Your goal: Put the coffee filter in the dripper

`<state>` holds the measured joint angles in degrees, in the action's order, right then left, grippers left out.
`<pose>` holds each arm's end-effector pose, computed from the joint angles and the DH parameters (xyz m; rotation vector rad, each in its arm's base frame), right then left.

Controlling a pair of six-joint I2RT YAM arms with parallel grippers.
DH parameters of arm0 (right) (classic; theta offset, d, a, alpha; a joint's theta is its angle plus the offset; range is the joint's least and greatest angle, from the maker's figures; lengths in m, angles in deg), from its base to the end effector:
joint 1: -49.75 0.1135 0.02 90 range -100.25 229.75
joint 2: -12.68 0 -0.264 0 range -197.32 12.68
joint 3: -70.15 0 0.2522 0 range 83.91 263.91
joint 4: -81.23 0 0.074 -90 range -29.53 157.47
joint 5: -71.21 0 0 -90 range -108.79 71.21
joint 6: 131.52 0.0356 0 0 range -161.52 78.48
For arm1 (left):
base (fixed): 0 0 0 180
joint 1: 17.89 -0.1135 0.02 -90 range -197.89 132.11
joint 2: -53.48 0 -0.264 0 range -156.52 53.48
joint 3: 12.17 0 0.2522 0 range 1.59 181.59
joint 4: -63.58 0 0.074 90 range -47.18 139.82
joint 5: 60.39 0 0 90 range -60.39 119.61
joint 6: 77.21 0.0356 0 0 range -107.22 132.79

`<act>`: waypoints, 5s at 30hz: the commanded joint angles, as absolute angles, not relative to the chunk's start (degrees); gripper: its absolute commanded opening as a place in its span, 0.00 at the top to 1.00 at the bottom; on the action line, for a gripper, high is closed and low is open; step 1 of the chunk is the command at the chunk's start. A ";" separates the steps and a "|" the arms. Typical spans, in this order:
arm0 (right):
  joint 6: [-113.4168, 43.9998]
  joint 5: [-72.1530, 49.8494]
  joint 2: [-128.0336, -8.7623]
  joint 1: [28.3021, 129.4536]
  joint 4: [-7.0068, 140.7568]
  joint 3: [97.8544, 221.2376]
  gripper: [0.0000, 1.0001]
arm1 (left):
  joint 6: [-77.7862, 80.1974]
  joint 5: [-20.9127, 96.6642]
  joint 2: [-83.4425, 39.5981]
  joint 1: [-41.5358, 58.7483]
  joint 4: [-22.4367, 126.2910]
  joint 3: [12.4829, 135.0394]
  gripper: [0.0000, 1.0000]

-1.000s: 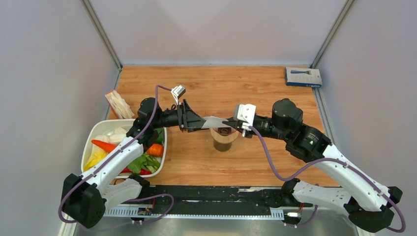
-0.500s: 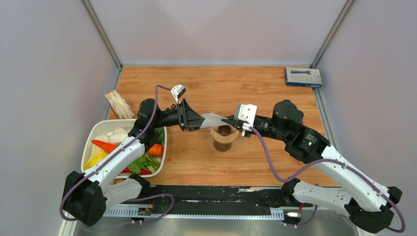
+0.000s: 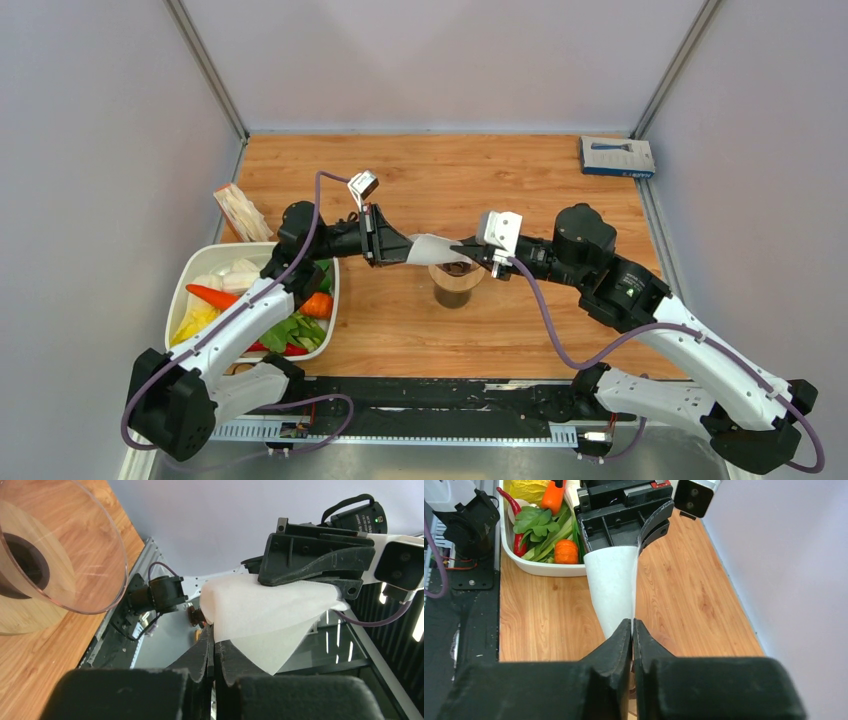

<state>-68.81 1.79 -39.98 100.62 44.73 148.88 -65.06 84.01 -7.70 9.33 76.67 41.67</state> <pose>0.1114 0.1568 0.4148 -1.3170 1.1994 0.6127 0.1976 -0.1342 0.3221 0.1469 1.9572 -2.0311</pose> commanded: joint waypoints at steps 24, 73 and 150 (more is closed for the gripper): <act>-70.20 7.29 -42.03 100.83 36.97 155.53 1.00 | -42.21 85.06 -3.53 9.13 53.99 51.96 0.44; -66.48 7.05 -41.04 100.85 42.29 154.11 1.00 | -56.72 86.49 -3.78 9.34 73.22 44.01 0.99; -68.92 9.59 -42.82 100.80 37.95 154.37 1.00 | -58.48 87.68 -4.71 12.07 75.62 44.39 0.66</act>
<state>-69.03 8.74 -43.04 100.73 36.86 151.64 -61.23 87.59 -5.45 12.04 76.76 42.91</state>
